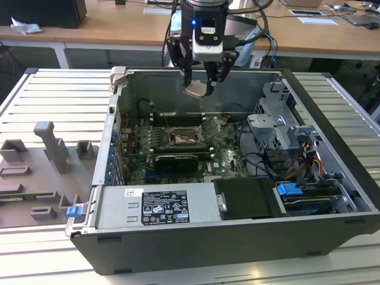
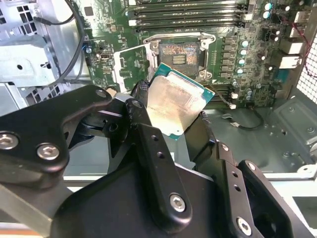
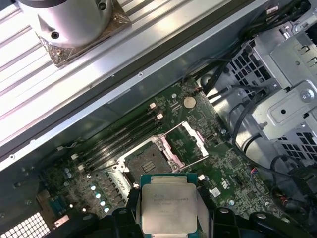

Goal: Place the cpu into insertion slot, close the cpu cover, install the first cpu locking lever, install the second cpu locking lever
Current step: 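Place the cpu into insertion slot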

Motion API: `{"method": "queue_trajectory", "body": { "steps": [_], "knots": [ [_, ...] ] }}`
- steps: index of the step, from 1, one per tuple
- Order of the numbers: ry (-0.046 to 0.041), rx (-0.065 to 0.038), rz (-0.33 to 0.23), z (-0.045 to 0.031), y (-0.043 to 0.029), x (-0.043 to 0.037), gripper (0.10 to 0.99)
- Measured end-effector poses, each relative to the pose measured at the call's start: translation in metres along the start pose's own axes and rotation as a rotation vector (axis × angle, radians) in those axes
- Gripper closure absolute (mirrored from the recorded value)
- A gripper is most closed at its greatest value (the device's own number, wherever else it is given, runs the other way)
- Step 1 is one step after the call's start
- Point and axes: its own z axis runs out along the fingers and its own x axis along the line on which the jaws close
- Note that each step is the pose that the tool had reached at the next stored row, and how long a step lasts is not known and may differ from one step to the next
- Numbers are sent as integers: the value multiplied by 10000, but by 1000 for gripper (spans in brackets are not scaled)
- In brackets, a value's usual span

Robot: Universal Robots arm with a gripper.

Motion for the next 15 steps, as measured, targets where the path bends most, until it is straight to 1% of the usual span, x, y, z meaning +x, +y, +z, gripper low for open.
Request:
{"method": "queue_trajectory", "body": {
  "steps": [1,6,15],
  "knots": [
    [-6,0,59,0,0,0,549],
    [-69,-6,739,0,0,0,549],
    [-137,-11,1474,0,0,0,549]
  ]
}}
